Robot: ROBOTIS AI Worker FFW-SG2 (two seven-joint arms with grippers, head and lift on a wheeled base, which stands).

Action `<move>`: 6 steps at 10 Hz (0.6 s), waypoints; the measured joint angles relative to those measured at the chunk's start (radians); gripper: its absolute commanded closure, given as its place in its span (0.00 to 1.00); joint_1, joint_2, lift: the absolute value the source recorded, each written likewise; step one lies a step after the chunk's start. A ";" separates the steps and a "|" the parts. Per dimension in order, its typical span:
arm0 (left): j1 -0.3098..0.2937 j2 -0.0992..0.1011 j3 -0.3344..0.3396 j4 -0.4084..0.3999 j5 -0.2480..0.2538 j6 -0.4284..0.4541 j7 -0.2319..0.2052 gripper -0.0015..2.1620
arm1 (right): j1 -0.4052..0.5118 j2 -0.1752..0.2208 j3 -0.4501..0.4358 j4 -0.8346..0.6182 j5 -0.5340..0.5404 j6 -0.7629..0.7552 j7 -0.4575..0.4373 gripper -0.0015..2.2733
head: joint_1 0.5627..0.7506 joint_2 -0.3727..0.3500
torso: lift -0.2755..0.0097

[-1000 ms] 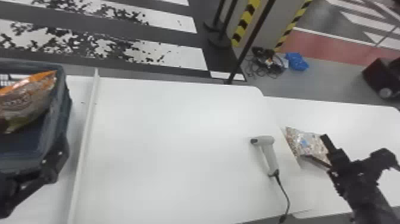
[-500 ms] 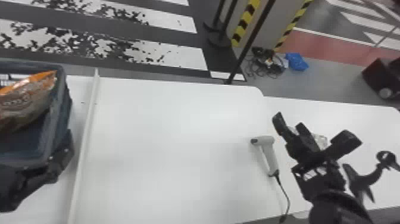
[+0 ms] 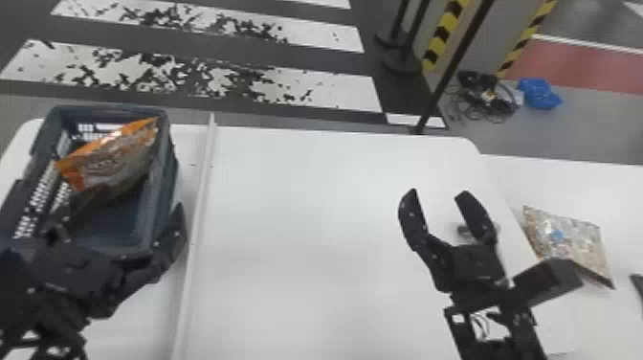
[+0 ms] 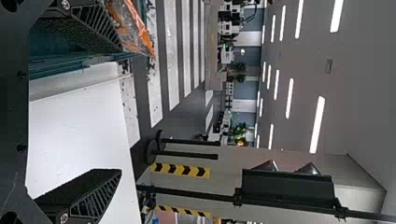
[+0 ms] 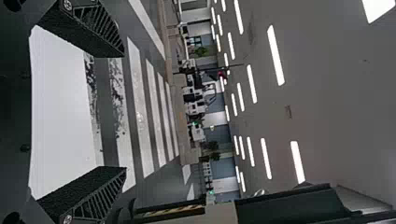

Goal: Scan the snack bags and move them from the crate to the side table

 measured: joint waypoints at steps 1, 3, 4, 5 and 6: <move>0.015 0.000 0.000 -0.008 0.001 -0.020 0.010 0.04 | 0.027 0.013 0.039 -0.006 0.034 -0.071 -0.012 0.03 | 0.70 0.33 | 0.66; 0.025 -0.008 0.008 -0.013 0.001 -0.025 0.068 0.04 | 0.044 0.039 0.087 -0.007 0.047 -0.093 -0.019 0.03 | 0.70 0.41 | 0.66; 0.025 -0.011 0.033 -0.016 0.003 -0.023 0.107 0.04 | 0.043 0.042 0.091 -0.005 0.046 -0.079 -0.020 0.03 | 0.70 0.44 | 0.66; 0.021 -0.015 0.071 -0.023 0.015 -0.020 0.122 0.04 | 0.040 0.035 0.084 -0.005 0.039 -0.066 -0.019 0.03 | 0.70 0.49 | 0.66; 0.009 -0.019 0.112 -0.032 0.034 -0.007 0.122 0.04 | 0.039 0.023 0.075 -0.004 0.025 -0.058 -0.018 0.03 | 0.70 0.52 | 0.66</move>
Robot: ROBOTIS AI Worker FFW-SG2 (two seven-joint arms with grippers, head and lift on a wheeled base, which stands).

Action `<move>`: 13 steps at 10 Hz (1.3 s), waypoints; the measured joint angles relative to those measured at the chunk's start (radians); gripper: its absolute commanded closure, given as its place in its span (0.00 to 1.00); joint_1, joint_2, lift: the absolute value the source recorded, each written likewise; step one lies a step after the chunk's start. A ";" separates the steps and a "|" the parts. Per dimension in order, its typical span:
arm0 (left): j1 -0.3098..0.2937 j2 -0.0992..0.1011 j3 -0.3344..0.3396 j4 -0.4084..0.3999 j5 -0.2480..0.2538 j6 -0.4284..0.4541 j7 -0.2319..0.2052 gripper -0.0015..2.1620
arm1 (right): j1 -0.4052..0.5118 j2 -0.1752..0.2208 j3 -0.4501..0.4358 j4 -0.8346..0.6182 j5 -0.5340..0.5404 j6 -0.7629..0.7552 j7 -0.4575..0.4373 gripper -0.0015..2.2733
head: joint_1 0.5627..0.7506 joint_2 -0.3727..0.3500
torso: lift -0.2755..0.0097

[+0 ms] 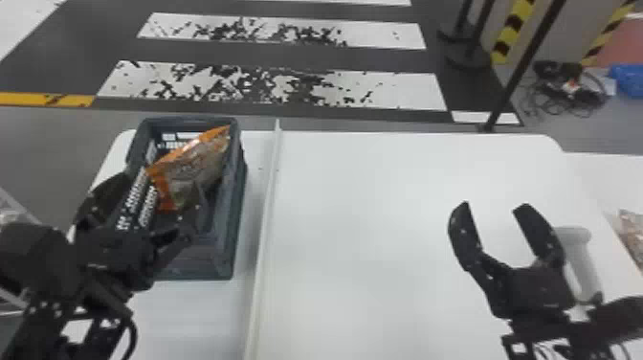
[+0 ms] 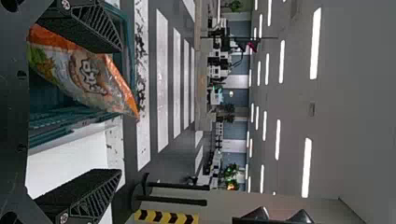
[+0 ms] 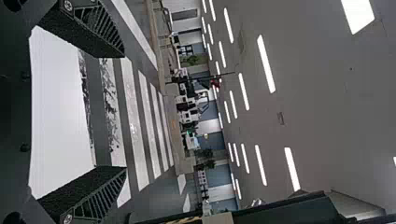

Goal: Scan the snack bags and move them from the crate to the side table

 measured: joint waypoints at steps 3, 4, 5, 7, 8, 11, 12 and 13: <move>-0.045 0.002 0.118 0.027 0.036 0.038 -0.001 0.04 | 0.011 -0.045 -0.003 0.004 -0.042 -0.012 0.028 0.03 | 0.70 0.62 | 0.66; -0.057 0.011 0.151 0.048 0.032 0.056 -0.003 0.04 | 0.012 -0.062 0.000 0.004 -0.061 -0.014 0.034 0.04 | 0.70 0.67 | 0.66; -0.062 0.023 0.178 0.065 0.025 0.068 -0.005 0.04 | 0.013 -0.076 0.006 0.004 -0.068 -0.015 0.034 0.04 | 0.70 0.71 | 0.66; -0.095 0.056 0.190 0.109 0.024 0.073 -0.038 0.04 | 0.014 -0.090 0.019 0.001 -0.070 -0.019 0.036 0.04 | 0.70 0.74 | 0.66; -0.126 0.065 0.184 0.140 0.034 0.087 -0.093 0.04 | 0.014 -0.090 0.021 0.001 -0.067 -0.018 0.036 0.04 | 0.70 0.73 | 0.66; -0.275 0.078 0.164 0.264 0.022 0.261 -0.247 0.04 | 0.015 -0.090 0.030 0.006 -0.060 -0.013 0.037 0.04 | 0.70 0.70 | 0.66; -0.328 0.084 0.142 0.319 0.011 0.264 -0.256 0.04 | 0.020 -0.089 0.030 0.011 -0.059 -0.012 0.045 0.04 | 0.70 0.70 | 0.66; -0.379 0.086 0.118 0.370 0.002 0.259 -0.262 0.04 | 0.025 -0.090 0.027 0.012 -0.058 -0.012 0.053 0.04 | 0.70 0.69 | 0.66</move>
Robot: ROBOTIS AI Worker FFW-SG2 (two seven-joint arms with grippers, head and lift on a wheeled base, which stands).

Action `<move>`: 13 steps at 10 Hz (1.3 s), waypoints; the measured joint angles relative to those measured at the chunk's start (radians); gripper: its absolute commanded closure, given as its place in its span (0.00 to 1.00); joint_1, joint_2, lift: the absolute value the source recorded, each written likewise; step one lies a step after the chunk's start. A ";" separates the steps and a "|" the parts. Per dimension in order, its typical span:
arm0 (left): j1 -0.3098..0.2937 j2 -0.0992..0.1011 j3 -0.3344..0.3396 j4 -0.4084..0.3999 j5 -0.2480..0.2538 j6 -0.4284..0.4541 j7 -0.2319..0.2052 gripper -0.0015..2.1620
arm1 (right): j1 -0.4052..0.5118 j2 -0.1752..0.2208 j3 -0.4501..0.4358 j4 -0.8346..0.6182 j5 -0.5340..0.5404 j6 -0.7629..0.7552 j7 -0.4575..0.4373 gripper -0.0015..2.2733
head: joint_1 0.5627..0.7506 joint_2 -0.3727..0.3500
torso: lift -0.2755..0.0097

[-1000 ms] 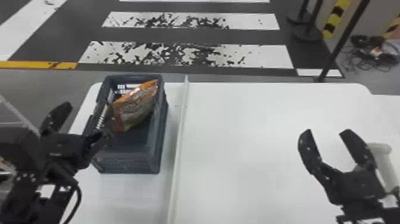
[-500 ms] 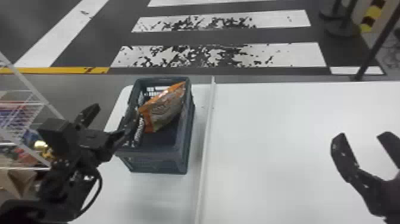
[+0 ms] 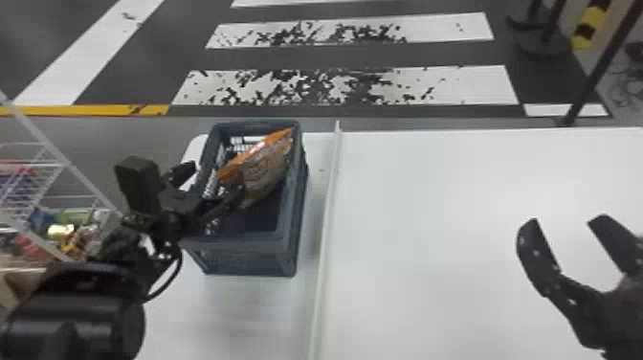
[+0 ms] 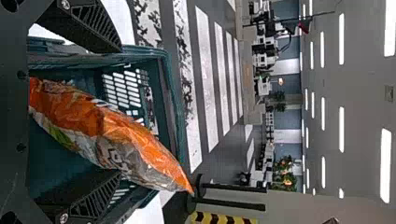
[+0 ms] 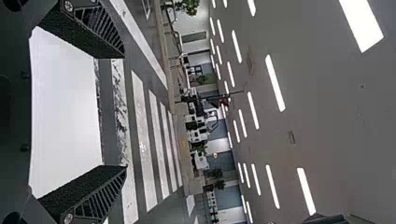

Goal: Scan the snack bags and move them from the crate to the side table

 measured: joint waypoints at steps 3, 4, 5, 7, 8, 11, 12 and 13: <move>-0.112 -0.006 -0.064 0.064 -0.015 0.009 -0.034 0.39 | 0.001 -0.002 -0.025 -0.004 -0.011 -0.001 0.000 0.04 | 0.70 0.61 | 0.66; -0.133 -0.008 -0.074 0.069 -0.010 0.059 -0.050 0.69 | -0.003 -0.002 -0.026 -0.004 -0.013 0.000 0.000 0.04 | 0.70 0.59 | 0.66; -0.143 -0.010 -0.076 0.069 0.001 0.119 -0.061 0.80 | -0.008 -0.001 -0.026 -0.002 -0.020 0.002 -0.001 0.04 | 0.70 0.58 | 0.66; -0.131 -0.011 -0.068 0.056 0.013 0.173 -0.071 0.97 | -0.015 -0.002 -0.025 -0.007 -0.037 0.001 -0.001 0.04 | 0.70 0.58 | 0.66; -0.112 -0.011 -0.057 0.034 0.022 0.177 -0.065 0.97 | -0.016 -0.002 -0.022 -0.014 -0.040 0.000 -0.001 0.04 | 0.70 0.58 | 0.66; -0.014 -0.026 -0.021 -0.136 0.034 0.183 0.007 0.97 | -0.017 0.008 -0.004 -0.018 -0.040 -0.002 0.000 0.04 | 0.70 0.61 | 0.66; 0.024 -0.034 -0.015 -0.212 0.026 0.183 0.056 0.97 | -0.017 0.013 0.004 -0.018 -0.037 -0.007 0.001 0.04 | 0.70 0.62 | 0.66; 0.054 -0.038 -0.014 -0.275 0.020 0.182 0.100 0.97 | -0.011 0.015 0.008 -0.022 -0.036 -0.015 0.001 0.04 | 0.70 0.62 | 0.66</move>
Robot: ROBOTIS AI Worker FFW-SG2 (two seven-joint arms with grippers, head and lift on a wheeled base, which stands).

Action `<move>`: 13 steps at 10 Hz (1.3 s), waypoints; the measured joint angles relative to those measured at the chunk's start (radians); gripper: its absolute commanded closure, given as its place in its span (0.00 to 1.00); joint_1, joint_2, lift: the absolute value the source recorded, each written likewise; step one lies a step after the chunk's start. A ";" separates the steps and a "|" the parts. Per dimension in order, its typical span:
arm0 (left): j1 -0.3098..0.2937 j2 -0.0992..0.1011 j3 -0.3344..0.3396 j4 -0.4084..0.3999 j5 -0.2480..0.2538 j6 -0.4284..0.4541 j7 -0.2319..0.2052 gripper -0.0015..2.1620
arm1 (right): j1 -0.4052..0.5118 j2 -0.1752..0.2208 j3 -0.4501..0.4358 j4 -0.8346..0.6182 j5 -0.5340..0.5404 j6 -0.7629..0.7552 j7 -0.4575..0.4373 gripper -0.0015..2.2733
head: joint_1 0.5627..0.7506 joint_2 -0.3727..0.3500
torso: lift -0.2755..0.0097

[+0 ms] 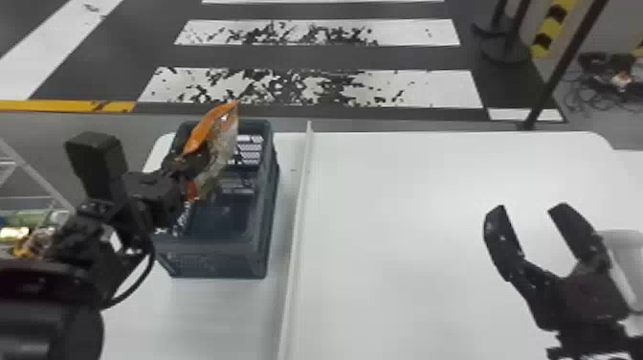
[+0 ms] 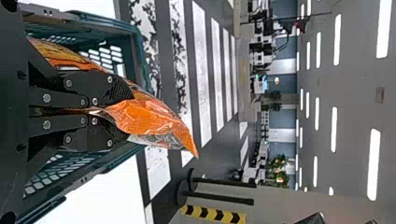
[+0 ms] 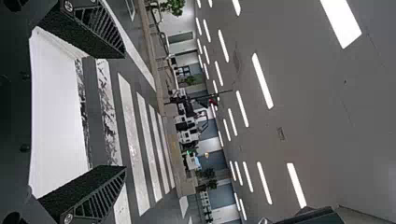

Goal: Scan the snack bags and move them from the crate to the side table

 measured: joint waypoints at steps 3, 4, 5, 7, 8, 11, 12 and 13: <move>0.061 -0.025 -0.010 -0.155 0.022 0.003 0.125 0.97 | 0.021 0.010 -0.005 -0.015 0.038 -0.038 -0.032 0.04 | 0.70 0.60 | 0.66; 0.075 -0.040 -0.009 -0.205 0.058 0.016 0.123 0.97 | 0.021 0.015 -0.012 -0.015 0.045 -0.042 -0.034 0.04 | 0.70 0.59 | 0.66; 0.082 -0.057 -0.009 -0.256 0.099 0.050 0.122 0.97 | 0.020 0.018 -0.020 -0.015 0.055 -0.042 -0.039 0.04 | 0.70 0.55 | 0.66; 0.082 -0.092 0.024 -0.335 0.256 0.143 0.091 0.97 | 0.012 0.020 -0.014 -0.011 0.094 -0.034 -0.063 0.04 | 0.70 0.50 | 0.66; 0.076 -0.107 0.049 -0.359 0.347 0.191 0.057 0.97 | 0.002 0.020 -0.008 0.002 0.103 -0.031 -0.069 0.04 | 0.70 0.47 | 0.66; 0.043 -0.155 0.065 -0.333 0.536 0.276 -0.042 0.97 | -0.041 0.020 -0.001 0.045 0.107 -0.024 -0.077 0.04 | 0.70 0.38 | 0.66; 0.021 -0.175 0.020 -0.287 0.521 0.276 -0.056 0.97 | -0.054 0.020 0.005 0.061 0.114 -0.029 -0.100 0.04 | 0.70 0.34 | 0.66; -0.001 -0.198 -0.040 -0.239 0.485 0.275 -0.074 0.97 | -0.065 0.020 0.008 0.073 0.125 -0.042 -0.128 0.04 | 0.70 0.31 | 0.66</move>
